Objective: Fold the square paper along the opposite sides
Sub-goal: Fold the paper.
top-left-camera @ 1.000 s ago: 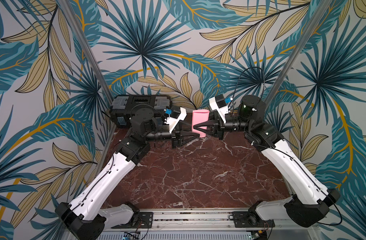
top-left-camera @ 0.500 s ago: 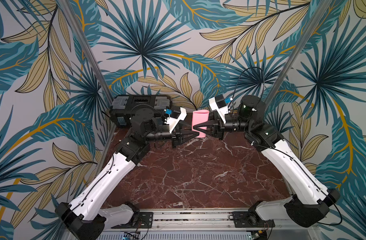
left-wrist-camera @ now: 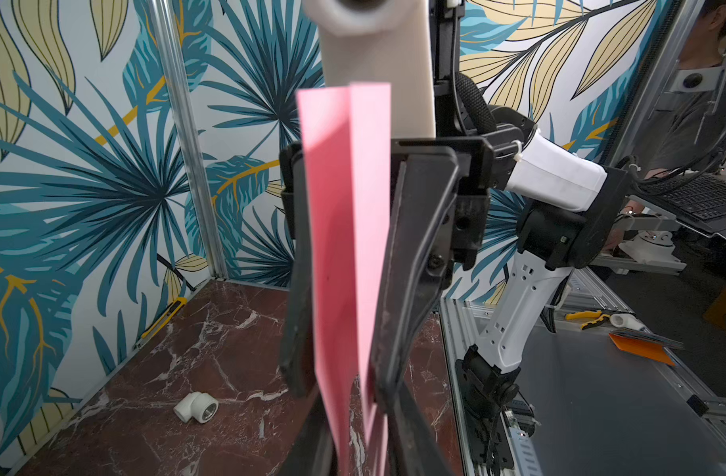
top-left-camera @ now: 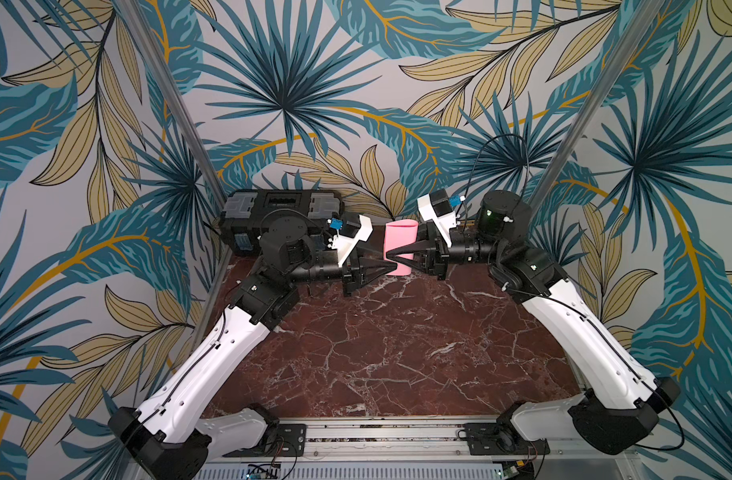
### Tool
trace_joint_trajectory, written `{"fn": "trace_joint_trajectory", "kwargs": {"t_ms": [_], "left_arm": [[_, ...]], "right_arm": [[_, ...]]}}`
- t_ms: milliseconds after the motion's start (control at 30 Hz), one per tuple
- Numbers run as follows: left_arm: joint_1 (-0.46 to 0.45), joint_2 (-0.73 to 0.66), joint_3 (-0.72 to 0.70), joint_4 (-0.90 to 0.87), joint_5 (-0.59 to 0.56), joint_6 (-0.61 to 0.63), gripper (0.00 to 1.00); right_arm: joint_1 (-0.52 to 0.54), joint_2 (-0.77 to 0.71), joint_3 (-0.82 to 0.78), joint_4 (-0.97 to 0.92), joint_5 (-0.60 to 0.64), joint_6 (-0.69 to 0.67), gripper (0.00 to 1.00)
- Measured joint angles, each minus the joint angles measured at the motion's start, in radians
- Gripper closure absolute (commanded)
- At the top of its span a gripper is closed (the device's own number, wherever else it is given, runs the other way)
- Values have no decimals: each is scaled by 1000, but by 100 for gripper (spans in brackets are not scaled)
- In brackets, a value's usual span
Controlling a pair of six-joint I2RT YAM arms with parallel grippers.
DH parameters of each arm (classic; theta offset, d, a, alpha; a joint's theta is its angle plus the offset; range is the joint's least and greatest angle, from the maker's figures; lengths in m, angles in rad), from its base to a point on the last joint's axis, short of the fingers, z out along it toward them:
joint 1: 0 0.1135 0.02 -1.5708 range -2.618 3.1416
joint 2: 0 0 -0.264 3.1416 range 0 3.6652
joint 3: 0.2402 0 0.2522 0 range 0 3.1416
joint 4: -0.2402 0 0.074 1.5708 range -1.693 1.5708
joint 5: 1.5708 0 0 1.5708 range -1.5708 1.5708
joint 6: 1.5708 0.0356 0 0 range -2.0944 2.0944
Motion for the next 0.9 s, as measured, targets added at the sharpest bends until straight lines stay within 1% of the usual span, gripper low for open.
{"fn": "trace_joint_trajectory", "kwargs": {"t_ms": [600,800,900], "left_arm": [[0,0,0,0,-4,5,87],[0,0,0,0,-4,6,92],[0,0,0,0,-4,8,96]], "right_arm": [[0,0,0,0,0,0,74],[0,0,0,0,0,0,74],[0,0,0,0,-1,0,74]]}}
